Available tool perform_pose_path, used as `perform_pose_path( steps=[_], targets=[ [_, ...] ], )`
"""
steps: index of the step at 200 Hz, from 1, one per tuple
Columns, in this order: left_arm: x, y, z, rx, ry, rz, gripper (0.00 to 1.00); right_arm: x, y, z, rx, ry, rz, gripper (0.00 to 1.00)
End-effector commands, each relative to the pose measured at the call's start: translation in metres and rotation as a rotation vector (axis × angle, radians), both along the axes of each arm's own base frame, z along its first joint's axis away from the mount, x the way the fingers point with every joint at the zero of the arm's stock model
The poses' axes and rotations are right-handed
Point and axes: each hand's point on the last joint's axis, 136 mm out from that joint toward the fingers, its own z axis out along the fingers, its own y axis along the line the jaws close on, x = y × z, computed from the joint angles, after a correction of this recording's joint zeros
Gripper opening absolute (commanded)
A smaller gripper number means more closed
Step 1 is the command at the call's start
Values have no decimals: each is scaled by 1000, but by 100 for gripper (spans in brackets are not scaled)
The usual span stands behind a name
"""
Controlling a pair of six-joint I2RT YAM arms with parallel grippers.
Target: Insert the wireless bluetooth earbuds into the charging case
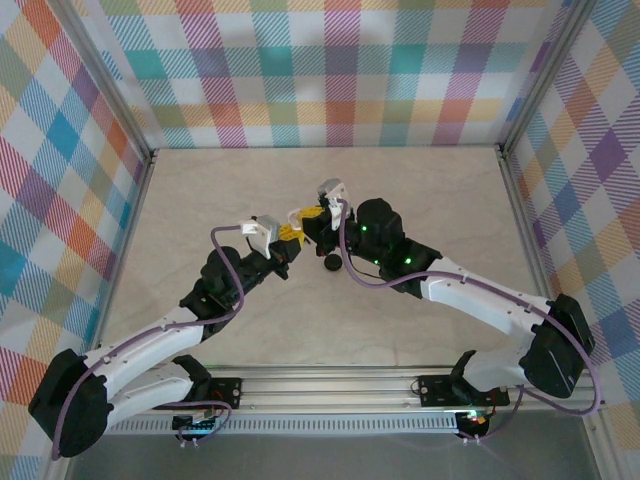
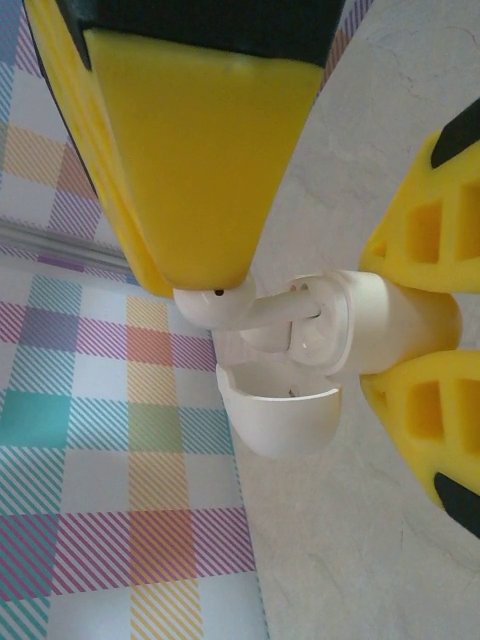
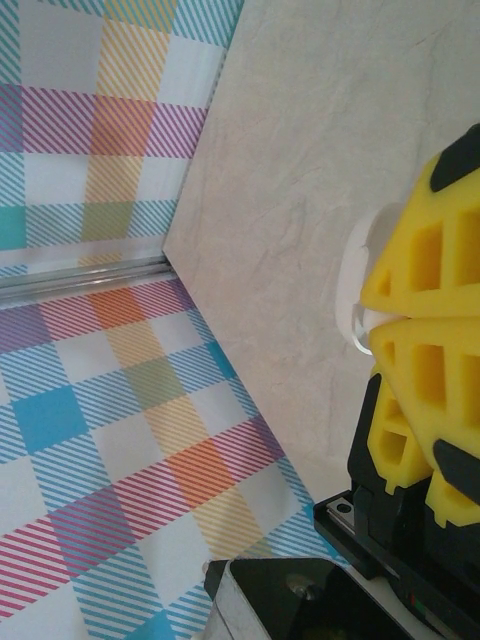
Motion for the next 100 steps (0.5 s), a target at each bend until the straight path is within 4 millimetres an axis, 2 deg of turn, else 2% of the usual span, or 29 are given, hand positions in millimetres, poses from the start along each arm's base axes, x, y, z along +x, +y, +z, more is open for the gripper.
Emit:
perform_pose_path(
  steps=[1, 100],
  targets=[
    [0, -2, 50, -86, -120, 9, 0, -5, 3, -12, -13, 47, 19, 5],
    [11, -1, 56, -84, -132, 51, 0, -2, 2, -18, -22, 77, -3, 5]
  ],
)
